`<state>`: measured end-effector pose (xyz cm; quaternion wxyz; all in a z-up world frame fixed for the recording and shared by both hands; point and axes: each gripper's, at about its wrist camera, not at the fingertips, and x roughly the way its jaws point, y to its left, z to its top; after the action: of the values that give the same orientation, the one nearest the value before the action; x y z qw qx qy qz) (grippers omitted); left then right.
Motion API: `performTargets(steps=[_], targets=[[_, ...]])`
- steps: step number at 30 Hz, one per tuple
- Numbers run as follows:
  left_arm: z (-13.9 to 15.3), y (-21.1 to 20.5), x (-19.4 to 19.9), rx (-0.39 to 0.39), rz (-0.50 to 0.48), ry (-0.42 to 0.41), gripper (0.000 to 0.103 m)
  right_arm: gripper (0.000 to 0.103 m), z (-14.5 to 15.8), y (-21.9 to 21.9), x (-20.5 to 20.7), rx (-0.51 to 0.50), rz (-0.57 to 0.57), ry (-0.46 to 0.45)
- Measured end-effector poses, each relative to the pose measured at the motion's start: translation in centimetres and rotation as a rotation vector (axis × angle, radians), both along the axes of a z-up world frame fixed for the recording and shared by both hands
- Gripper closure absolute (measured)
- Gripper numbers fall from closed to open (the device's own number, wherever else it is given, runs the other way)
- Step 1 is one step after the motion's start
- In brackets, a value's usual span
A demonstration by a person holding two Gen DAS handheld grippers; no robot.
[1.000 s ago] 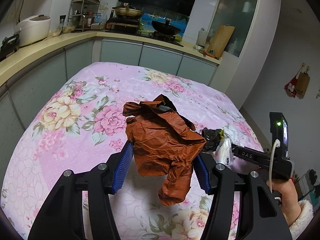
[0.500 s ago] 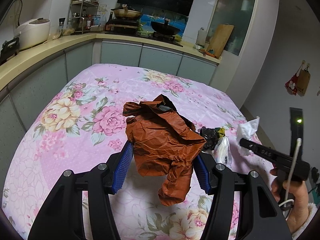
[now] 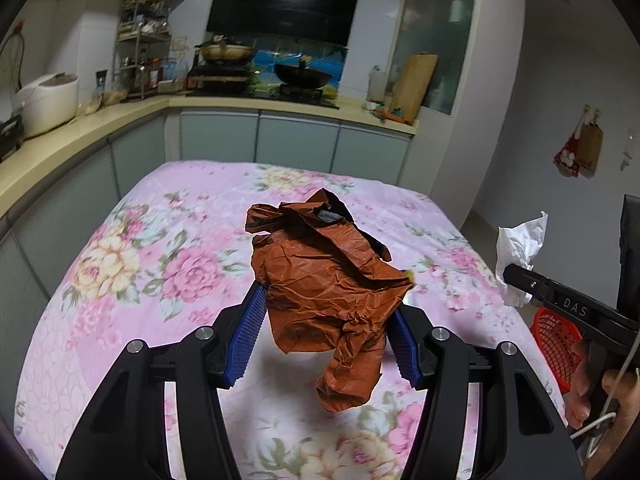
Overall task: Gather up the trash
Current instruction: 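Carry both items over the red basket and open both tools to drop them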
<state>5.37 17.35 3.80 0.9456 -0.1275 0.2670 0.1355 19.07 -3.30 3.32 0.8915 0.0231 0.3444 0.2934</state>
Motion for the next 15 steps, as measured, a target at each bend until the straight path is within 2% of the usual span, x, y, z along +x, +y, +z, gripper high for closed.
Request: performTargets(steps=[15], targets=[[1.8, -5.8, 2.5, 0.050, -0.140, -0.021, 0.047, 0.080, 2.8, -5.5, -1.4, 0.063, -0.080, -0.056]])
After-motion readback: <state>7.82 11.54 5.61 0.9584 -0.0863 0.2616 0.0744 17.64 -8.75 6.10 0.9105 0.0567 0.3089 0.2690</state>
